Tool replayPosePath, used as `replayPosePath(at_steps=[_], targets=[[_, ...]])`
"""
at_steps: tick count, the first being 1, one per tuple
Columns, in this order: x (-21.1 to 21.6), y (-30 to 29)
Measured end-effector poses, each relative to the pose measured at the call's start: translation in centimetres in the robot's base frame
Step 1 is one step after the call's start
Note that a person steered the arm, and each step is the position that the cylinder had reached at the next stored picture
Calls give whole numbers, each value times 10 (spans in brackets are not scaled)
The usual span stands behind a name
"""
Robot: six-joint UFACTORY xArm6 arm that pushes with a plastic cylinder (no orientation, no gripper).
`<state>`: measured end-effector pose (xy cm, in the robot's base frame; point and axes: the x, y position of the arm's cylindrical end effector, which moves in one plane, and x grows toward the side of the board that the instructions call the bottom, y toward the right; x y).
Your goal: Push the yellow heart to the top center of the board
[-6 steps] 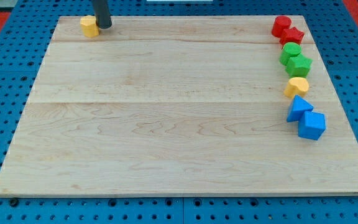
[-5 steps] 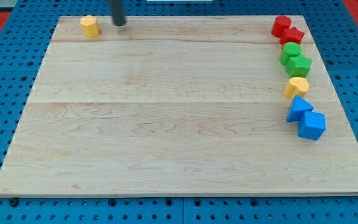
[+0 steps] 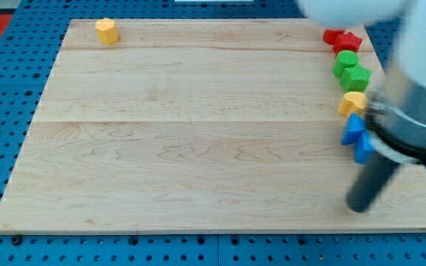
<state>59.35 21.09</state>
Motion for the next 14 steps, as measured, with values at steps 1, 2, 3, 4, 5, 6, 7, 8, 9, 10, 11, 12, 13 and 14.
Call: replayPosePath(at_steps=[1, 2, 3, 4, 5, 6, 7, 8, 9, 10, 11, 12, 13, 14], targets=[[-17, 89], [-62, 135], [-126, 98], [-180, 61], [-179, -3], [-174, 17], [-174, -70], [-174, -140], [-147, -102], [-104, -106], [-112, -175], [-157, -170], [-156, -159], [-121, -112]])
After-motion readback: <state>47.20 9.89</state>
